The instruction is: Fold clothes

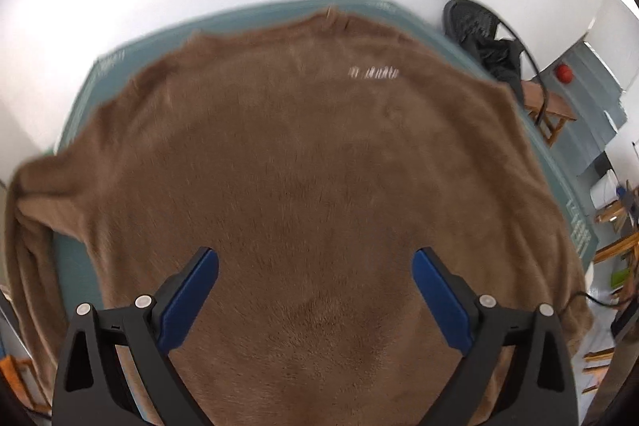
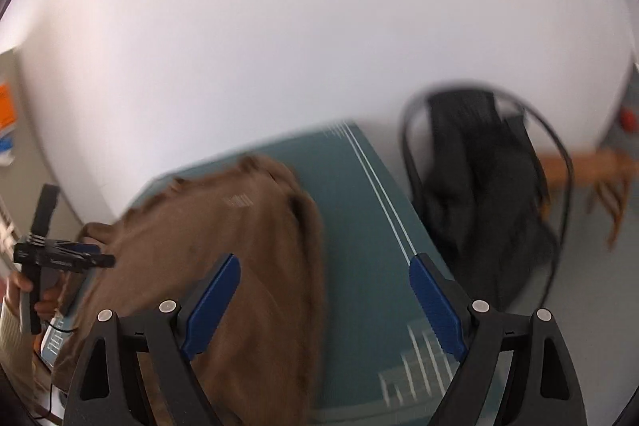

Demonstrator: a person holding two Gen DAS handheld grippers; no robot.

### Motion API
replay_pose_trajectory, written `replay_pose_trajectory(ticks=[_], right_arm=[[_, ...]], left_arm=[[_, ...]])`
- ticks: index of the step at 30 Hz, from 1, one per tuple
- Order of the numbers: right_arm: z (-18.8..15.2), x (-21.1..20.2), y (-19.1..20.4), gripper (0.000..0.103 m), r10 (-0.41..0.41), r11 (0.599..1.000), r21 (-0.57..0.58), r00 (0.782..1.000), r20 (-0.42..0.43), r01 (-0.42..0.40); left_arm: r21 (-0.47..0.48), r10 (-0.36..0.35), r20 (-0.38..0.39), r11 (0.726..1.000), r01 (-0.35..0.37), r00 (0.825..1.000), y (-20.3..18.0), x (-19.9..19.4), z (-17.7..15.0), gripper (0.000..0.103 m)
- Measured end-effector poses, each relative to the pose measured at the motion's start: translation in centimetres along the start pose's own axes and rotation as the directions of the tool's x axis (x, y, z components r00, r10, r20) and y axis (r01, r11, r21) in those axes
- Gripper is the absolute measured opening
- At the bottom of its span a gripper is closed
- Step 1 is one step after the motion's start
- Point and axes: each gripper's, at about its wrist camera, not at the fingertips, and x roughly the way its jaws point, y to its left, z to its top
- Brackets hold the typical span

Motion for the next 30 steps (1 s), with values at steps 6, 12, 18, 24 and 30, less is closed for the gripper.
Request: replay_pose_trajectory(ticks=[6, 12, 18, 24, 30], right_arm=[[-3.3, 1.6, -3.5, 0.076, -0.046, 0.995, 0.081, 0.996, -0.08, 0.053], [-4.5, 4.2, -3.7, 0.069, -0.023, 0.996, 0.083, 0.989, -0.146, 0.035], [-6.0, 7.1, -1.8, 0.057, -0.016, 1.0, 0.017, 0.974, -0.227, 0.02], [-6.3, 7.3, -0.9, 0.057, -0.021, 1.0, -0.022, 0.97, -0.242, 0.016], [-6.4, 8.1, 1.8, 0.057, 0.005, 0.993, -0.11, 0.963, -0.27, -0.036]], left_arm=[[-0.059, -0.017, -0.017, 0.998, 0.016, 1.0, 0.5, 2.2, -0.4, 0.099], [-0.108, -0.03, -0.017, 0.994, 0.028, 0.999, 1.0, 3.7, -1.2, 0.099], [-0.119, -0.01, -0.026, 0.993, 0.007, 1.0, 1.4, 5.2, -1.5, 0.099], [-0.109, -0.017, -0.006, 0.994, 0.016, 1.0, 1.6, 5.6, -1.7, 0.102], [-0.034, 0.074, 0.043, 0.997, -0.073, 0.996, 0.0, 6.0, -2.6, 0.102]])
